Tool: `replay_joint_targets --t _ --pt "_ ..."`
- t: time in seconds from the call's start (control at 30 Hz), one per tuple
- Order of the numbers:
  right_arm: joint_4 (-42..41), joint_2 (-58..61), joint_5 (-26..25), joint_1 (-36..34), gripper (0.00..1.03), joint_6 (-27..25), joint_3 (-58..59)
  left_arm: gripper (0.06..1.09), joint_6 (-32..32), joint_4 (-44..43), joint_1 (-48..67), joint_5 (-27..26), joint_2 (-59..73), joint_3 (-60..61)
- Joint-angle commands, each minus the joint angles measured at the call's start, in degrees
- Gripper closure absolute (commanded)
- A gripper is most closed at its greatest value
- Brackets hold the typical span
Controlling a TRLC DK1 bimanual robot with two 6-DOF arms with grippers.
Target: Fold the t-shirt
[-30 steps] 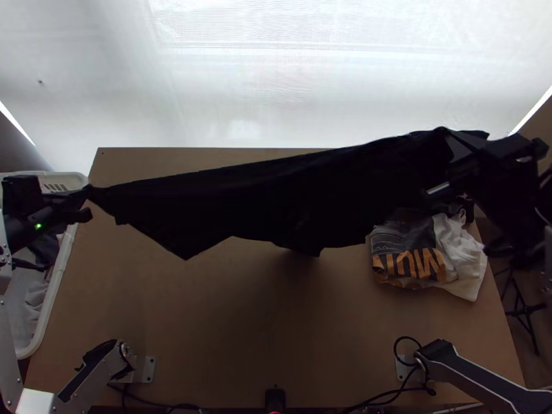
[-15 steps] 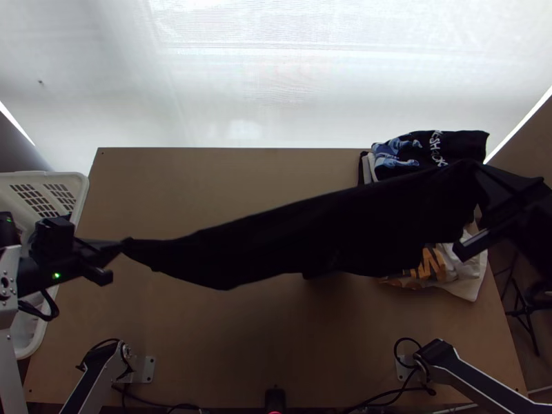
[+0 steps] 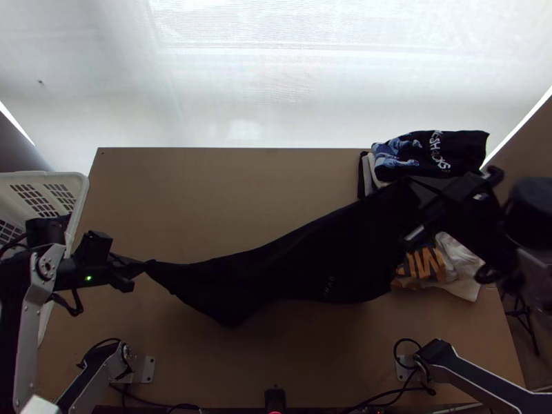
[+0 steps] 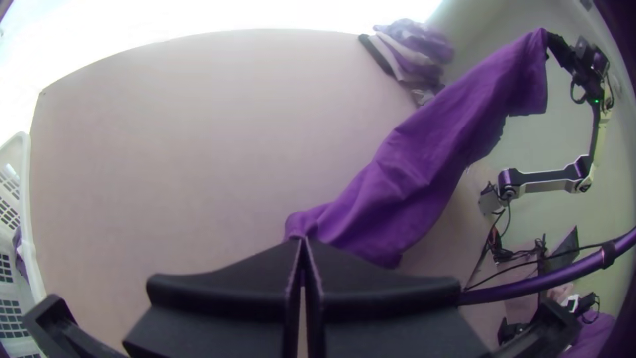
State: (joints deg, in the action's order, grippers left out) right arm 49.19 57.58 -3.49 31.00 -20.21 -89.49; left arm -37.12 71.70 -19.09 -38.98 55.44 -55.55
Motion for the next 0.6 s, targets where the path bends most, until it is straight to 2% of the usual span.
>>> replay_joint_targets --t 0.0,0.17,0.3,0.57 --pt "-7.6 5.9 1.8 -0.9 1.00 0.3 5.0 1.05 3.6 -16.0 -0.8 0.0 14.2 5.1" --pt "-10.7 8.7 2.2 -0.7 1.00 0.8 4.4 1.05 8.8 -28.1 -0.9 1.6 27.4 2.9" --pt "-11.9 9.7 2.2 -0.9 1.00 1.2 4.4 1.05 13.2 -36.1 -1.3 6.3 36.1 -1.8" --pt "-13.1 10.4 2.2 -0.9 1.00 2.0 4.6 1.05 17.6 -38.7 -2.8 7.9 50.7 -17.8"
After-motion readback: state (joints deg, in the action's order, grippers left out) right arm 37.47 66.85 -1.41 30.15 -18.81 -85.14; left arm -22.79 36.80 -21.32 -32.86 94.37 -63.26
